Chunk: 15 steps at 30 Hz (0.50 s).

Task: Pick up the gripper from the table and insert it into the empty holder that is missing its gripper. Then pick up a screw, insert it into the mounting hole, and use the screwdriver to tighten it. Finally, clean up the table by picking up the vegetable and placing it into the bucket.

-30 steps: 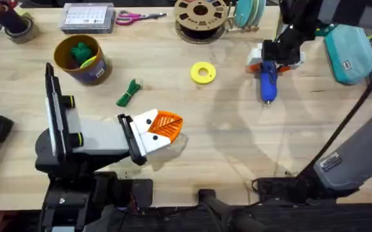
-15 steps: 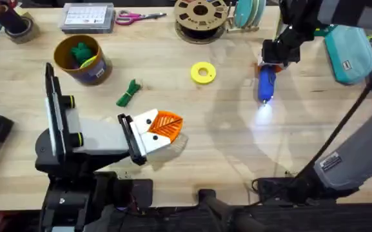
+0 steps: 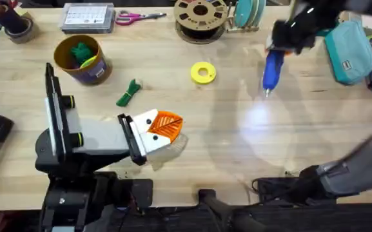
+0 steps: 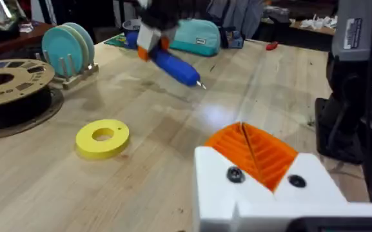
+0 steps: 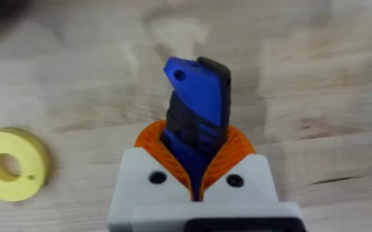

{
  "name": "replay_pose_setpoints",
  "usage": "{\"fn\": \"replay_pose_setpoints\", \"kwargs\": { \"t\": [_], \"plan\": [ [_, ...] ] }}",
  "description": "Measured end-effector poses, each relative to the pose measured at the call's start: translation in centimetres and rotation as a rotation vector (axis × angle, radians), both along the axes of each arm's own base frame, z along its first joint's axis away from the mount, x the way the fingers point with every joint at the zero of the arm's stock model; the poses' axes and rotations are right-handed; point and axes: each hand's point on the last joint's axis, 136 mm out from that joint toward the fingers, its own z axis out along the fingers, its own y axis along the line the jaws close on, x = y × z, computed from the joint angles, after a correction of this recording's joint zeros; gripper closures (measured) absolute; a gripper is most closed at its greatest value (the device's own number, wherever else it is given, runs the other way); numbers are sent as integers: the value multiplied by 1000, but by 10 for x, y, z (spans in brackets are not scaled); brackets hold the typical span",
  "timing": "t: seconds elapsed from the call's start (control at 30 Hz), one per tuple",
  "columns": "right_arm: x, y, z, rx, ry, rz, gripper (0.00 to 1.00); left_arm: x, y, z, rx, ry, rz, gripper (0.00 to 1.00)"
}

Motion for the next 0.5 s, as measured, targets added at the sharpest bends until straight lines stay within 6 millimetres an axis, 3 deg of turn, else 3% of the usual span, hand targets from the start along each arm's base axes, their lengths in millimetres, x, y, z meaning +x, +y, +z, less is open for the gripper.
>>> {"fn": "replay_pose_setpoints", "kwargs": {
  "t": [0.27, 0.5],
  "plan": [
    [0, 7, 119, 17, -348, 32, 978, 0, 0, 0, 0, 0, 0, 997],
    [5, 61, 216, 134, -693, 215, 978, 0, 0, 0, 0, 0, 0, 997]
  ]
}}
